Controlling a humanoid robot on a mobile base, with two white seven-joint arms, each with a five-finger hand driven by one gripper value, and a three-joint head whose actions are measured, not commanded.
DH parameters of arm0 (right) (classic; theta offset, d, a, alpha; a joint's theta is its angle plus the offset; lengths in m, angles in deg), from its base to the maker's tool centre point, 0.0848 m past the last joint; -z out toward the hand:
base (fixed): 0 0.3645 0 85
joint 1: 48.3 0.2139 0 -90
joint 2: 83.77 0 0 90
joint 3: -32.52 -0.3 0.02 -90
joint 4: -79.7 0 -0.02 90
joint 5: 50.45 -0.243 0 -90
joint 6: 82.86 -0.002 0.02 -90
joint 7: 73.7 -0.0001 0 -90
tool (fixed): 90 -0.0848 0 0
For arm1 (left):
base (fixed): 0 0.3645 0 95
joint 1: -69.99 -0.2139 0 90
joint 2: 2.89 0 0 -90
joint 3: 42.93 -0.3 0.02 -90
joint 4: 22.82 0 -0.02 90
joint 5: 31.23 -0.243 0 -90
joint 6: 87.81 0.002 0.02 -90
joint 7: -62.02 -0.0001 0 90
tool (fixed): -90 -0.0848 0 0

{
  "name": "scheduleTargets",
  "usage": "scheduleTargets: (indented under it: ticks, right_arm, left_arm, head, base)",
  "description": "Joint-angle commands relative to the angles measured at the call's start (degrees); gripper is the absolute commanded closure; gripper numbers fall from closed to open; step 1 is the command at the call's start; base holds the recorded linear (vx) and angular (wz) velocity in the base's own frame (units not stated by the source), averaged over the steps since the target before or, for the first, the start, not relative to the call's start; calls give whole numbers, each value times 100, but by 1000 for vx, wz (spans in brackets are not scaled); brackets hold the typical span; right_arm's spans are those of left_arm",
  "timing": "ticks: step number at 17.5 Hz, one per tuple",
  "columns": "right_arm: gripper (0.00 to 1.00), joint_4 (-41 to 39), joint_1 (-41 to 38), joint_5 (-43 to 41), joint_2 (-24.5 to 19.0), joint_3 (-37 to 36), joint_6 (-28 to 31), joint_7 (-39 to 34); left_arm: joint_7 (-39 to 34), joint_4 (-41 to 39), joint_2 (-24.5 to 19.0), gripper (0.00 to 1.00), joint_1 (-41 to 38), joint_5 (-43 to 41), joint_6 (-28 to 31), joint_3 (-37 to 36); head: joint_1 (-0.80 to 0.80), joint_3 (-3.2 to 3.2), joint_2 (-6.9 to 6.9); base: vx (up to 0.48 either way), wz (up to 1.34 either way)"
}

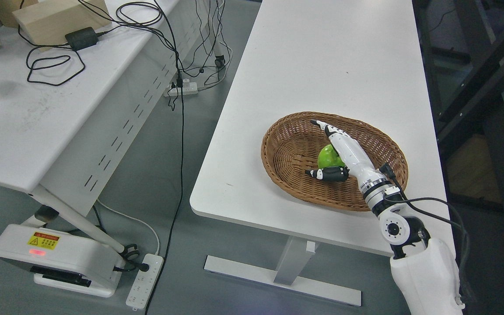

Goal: Place green apple on left shelf middle layer
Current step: 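Lower the right hand onto the green apple and close the fingers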

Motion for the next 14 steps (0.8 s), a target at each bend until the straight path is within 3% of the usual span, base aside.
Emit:
scheduleTargets:
  ticks: [1,5,9,14]
  right_arm:
    - [11,546,227,33,13,196,0,10]
    - [13,704,271,33,40,179,0,18]
    - [25,731,262,24,75,144,-35,27]
    - [55,722,192,-46,75,117,-44,71]
  left_arm:
    - [0,0,-100,0,0,0,18,0]
    - [0,0,-100,0,0,0,10,0]
    - [0,0,-100,0,0,0,10,-17]
    - [0,0,-100,0,0,0,10,0]
  head:
    - [0,0,0]
    - [0,0,0]
    - [0,0,0]
    - [0,0,0]
  base:
    - [0,0]
    - [0,0]
    - [0,0]
    - [0,0]
